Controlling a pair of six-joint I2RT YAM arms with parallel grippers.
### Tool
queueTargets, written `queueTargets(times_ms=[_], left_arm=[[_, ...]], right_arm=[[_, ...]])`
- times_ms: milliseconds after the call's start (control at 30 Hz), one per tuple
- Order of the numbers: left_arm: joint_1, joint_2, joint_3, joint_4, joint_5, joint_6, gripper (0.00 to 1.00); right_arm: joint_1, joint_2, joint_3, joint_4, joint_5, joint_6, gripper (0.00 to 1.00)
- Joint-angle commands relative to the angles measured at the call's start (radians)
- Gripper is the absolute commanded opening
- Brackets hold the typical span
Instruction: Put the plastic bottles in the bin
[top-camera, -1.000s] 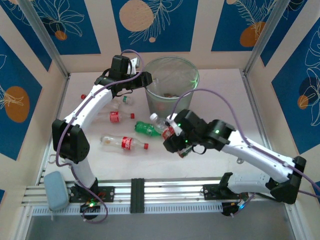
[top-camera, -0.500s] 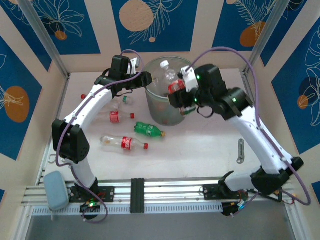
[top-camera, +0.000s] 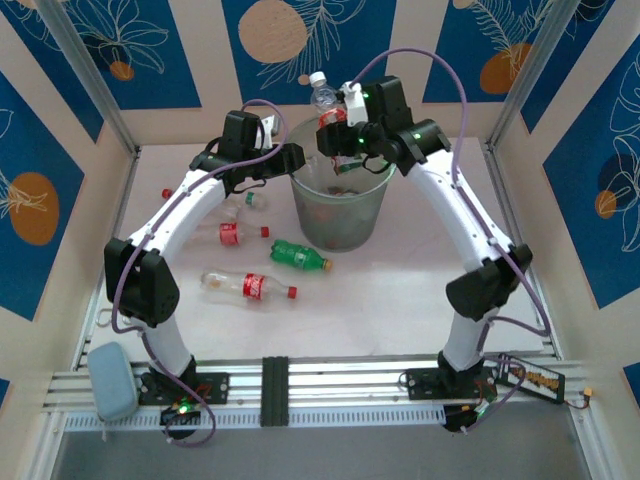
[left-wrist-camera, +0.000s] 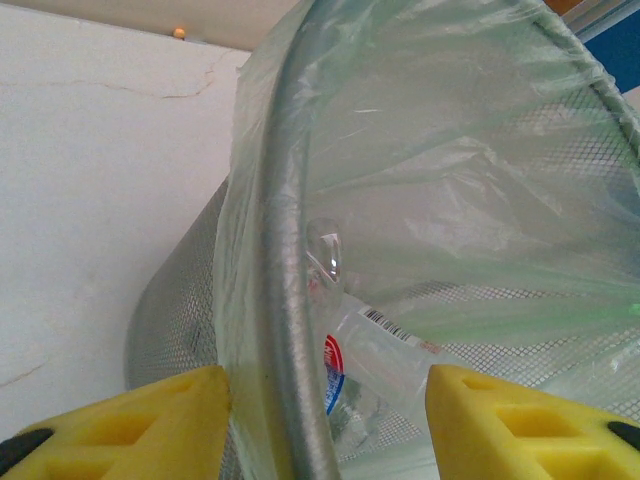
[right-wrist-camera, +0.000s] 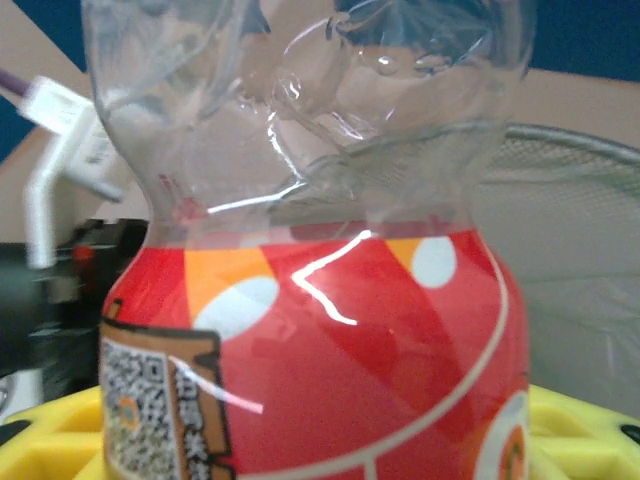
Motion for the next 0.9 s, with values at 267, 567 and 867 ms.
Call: queueTargets(times_ms=[267, 567, 867], left_arm=[[-0.020, 0.001, -0.007, -0.008, 0.010, 0.003, 0.55], [-0.021, 0.010, -0.005, -0.004, 0.011, 0.000, 0.55], [-0.020, 0.012, -0.005, -0.004, 0.011, 0.001, 0.55]], right_arm=[[-0.015, 0.116, -0.062, -0.001, -0.053, -0.011, 0.60], [-0.032, 0.047, -0.214, 0.036, -0.075, -0.043, 0.77], [-0.047, 0.080, -0.072, -0.039, -0.071, -0.064, 0.87]])
